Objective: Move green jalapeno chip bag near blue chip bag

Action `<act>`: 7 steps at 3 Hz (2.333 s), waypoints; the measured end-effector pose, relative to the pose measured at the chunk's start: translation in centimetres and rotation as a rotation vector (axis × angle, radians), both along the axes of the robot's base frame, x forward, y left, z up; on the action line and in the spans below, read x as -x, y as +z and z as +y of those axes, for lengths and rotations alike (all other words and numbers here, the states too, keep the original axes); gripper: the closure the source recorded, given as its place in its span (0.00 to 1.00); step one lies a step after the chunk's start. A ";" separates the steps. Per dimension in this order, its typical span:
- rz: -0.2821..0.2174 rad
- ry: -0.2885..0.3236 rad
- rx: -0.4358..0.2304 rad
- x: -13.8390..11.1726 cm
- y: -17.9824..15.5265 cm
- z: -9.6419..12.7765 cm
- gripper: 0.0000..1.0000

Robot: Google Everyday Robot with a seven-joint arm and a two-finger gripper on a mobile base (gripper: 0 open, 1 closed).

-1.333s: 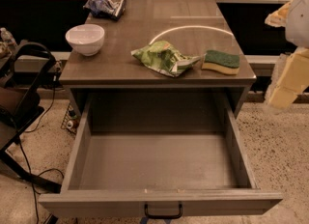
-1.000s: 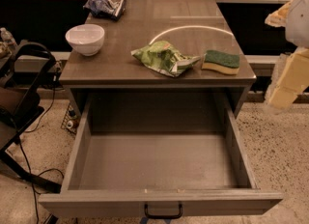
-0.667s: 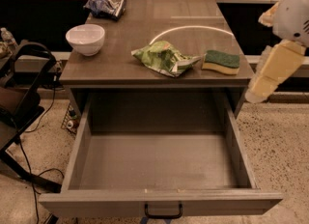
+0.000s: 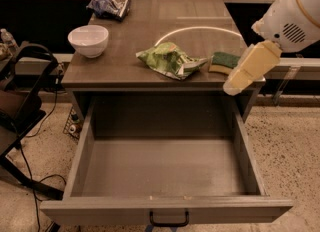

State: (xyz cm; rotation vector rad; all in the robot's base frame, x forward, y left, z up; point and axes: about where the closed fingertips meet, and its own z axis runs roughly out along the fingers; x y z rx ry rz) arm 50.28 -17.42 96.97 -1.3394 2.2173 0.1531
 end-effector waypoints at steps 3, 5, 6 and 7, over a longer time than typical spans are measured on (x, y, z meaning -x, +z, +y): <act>-0.070 -0.069 -0.071 -4.0 -0.4 1.9 0.00; -0.110 -0.230 -0.306 -17.9 -7.0 7.1 0.00; -0.108 -0.255 -0.372 -21.0 -9.4 8.5 0.00; -0.074 -0.254 -0.420 -22.1 -12.4 11.0 0.03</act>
Offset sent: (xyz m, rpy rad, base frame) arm 0.0129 0.0053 0.0084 0.0329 -0.0553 -0.0145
